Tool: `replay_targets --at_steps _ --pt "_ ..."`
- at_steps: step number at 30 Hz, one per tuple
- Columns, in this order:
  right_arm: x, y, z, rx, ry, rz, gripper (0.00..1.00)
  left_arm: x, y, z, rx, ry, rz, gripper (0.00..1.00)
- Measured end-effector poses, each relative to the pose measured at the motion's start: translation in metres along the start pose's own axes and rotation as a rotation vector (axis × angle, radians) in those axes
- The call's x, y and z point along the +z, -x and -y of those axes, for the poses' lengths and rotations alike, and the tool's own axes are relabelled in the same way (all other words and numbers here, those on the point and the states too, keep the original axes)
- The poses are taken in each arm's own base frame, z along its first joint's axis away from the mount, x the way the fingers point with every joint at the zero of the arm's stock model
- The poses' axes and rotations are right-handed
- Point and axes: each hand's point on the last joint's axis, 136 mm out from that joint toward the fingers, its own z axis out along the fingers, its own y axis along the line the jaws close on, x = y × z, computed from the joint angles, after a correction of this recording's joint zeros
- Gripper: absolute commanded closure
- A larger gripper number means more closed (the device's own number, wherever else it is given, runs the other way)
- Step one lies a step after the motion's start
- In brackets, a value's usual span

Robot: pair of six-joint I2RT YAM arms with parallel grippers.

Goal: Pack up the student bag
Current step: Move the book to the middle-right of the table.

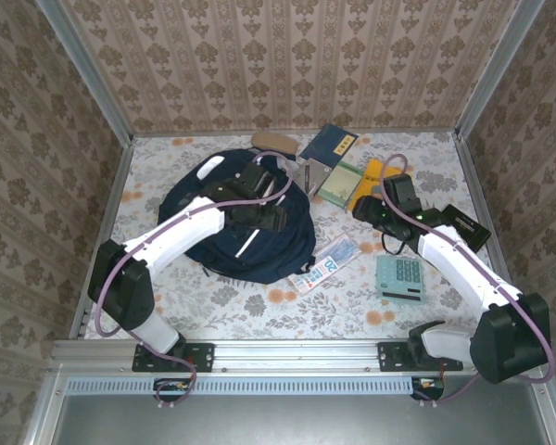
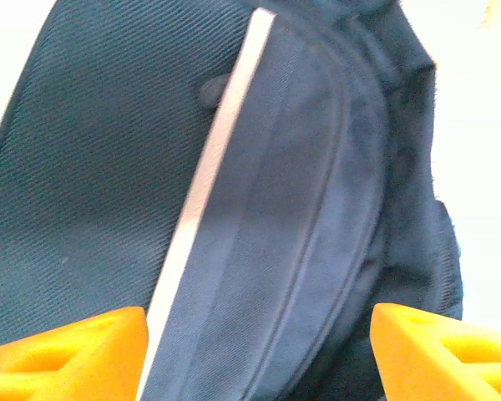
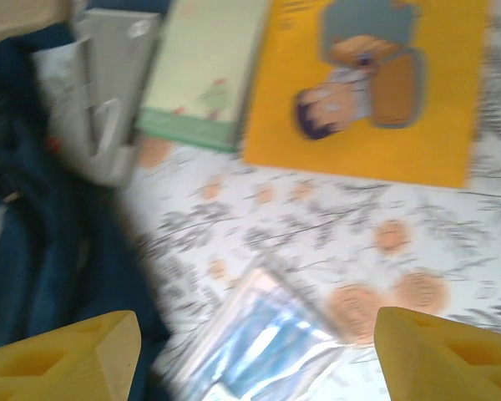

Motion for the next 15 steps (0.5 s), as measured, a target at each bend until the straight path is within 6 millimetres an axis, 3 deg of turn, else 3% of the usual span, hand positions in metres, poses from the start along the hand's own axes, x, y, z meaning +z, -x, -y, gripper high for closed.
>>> replay_targets --at_steps 4,6,9,13,15 --pt "0.016 0.014 0.027 0.043 -0.072 -0.003 0.34 0.008 0.024 0.031 0.018 -0.083 0.032 0.34" --pt "0.029 0.02 0.035 0.043 -0.103 -0.022 0.48 0.019 0.037 0.048 0.027 -0.12 0.043 0.36" --pt "0.054 0.034 0.038 0.023 -0.126 -0.049 0.81 0.036 0.049 0.065 0.034 -0.154 0.037 0.37" --pt "0.092 0.057 0.028 0.025 -0.114 -0.087 0.87 0.053 0.056 0.078 0.033 -0.179 0.02 0.36" --pt "0.116 0.069 0.021 0.032 -0.104 -0.103 0.82 0.058 0.055 0.082 0.032 -0.191 0.013 0.36"
